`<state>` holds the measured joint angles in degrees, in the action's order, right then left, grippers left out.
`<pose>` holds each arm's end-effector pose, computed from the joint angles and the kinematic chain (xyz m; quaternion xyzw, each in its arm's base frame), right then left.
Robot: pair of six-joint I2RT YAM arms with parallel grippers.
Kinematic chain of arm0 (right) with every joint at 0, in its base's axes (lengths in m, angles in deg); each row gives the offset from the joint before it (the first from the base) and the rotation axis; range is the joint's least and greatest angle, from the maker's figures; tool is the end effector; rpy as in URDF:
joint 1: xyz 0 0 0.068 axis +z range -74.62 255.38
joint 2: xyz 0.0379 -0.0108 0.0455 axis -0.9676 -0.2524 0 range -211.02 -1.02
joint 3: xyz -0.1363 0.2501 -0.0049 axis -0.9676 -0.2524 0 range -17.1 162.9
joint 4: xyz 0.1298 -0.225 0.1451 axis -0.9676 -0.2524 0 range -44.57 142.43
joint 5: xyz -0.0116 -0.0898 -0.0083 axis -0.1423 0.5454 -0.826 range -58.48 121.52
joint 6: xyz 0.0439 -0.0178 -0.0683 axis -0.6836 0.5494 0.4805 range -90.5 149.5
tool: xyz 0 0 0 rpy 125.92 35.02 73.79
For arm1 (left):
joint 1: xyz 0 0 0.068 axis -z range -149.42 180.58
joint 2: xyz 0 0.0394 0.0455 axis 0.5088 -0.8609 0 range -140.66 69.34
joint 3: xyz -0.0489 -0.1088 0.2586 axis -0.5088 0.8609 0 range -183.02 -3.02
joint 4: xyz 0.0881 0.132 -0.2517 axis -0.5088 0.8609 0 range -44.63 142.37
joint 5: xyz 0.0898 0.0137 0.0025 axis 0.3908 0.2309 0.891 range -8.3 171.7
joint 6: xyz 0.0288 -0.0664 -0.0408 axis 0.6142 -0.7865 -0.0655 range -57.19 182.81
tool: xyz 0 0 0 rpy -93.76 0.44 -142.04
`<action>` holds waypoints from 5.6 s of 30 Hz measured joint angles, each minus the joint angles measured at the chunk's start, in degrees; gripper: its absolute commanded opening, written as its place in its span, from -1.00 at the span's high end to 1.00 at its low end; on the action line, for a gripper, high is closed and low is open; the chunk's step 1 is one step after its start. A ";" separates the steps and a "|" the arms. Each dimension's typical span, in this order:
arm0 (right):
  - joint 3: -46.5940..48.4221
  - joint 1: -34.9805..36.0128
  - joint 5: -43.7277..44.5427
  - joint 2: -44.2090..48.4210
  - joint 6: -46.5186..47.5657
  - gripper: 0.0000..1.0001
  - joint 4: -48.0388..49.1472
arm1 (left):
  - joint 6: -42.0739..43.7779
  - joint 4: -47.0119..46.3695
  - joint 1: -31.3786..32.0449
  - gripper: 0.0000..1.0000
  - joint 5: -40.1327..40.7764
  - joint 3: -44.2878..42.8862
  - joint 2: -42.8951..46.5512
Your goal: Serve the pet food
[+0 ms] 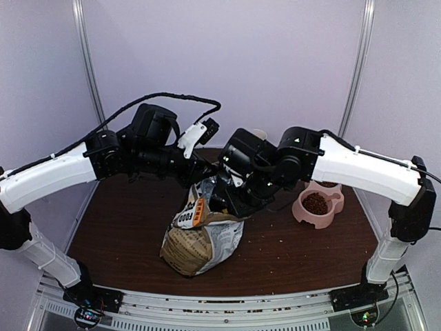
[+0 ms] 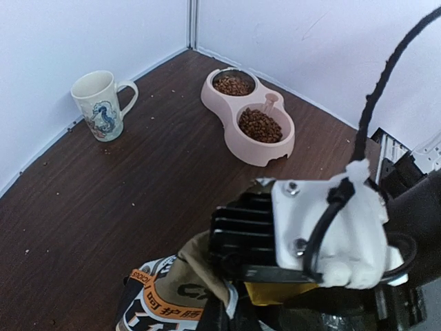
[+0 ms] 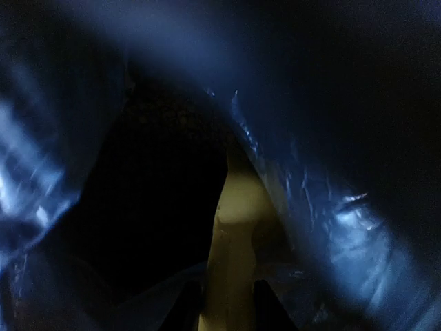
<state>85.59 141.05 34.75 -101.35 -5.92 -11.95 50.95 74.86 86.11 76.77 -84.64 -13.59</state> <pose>0.1762 0.3800 0.3277 -0.2466 0.9381 0.1693 0.1747 0.2192 -0.3301 0.3664 0.3428 0.7985 -0.3048 0.3899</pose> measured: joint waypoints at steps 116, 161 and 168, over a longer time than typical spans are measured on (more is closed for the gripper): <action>-70.86 -28.79 -37.16 51.36 -58.03 0.62 101.90 | -9.99 -3.58 -3.52 1.00 7.61 10.40 11.61; -82.93 -80.94 -32.68 50.53 -36.83 0.64 80.32 | -8.59 -2.95 -6.36 1.00 3.82 11.02 12.63; -78.90 -81.05 -31.43 48.39 -31.74 0.64 72.81 | -8.26 -2.93 -6.43 1.00 3.63 11.02 12.63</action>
<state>6.69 60.00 3.32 -52.96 -37.66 60.86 42.69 71.94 79.68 80.40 -73.63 -0.96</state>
